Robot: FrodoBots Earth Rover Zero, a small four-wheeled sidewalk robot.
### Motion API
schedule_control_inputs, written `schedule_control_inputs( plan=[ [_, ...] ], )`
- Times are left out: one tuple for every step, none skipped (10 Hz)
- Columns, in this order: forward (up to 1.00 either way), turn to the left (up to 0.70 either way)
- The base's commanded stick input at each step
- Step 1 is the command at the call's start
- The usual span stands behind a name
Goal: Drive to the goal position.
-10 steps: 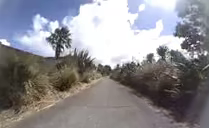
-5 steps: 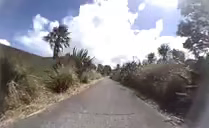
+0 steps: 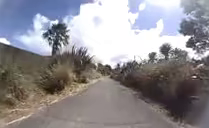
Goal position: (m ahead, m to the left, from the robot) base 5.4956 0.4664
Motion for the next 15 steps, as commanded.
schedule_control_inputs(
  plan=[
    [0.7,0.0],
    [0.7,0.0],
    [0.7,0.0],
    [0.71,0.0],
    [0.75,0.0],
    [0.8,0.0],
    [0.85,0.0],
    [0.85,0.0],
    [0.85,0.0],
    [0.85,0.0],
    [0.85,0.0],
    [0.85,0.0],
    [0.85,0.0],
    [0.85,0.0],
    [0.85,0.0]
  ],
)
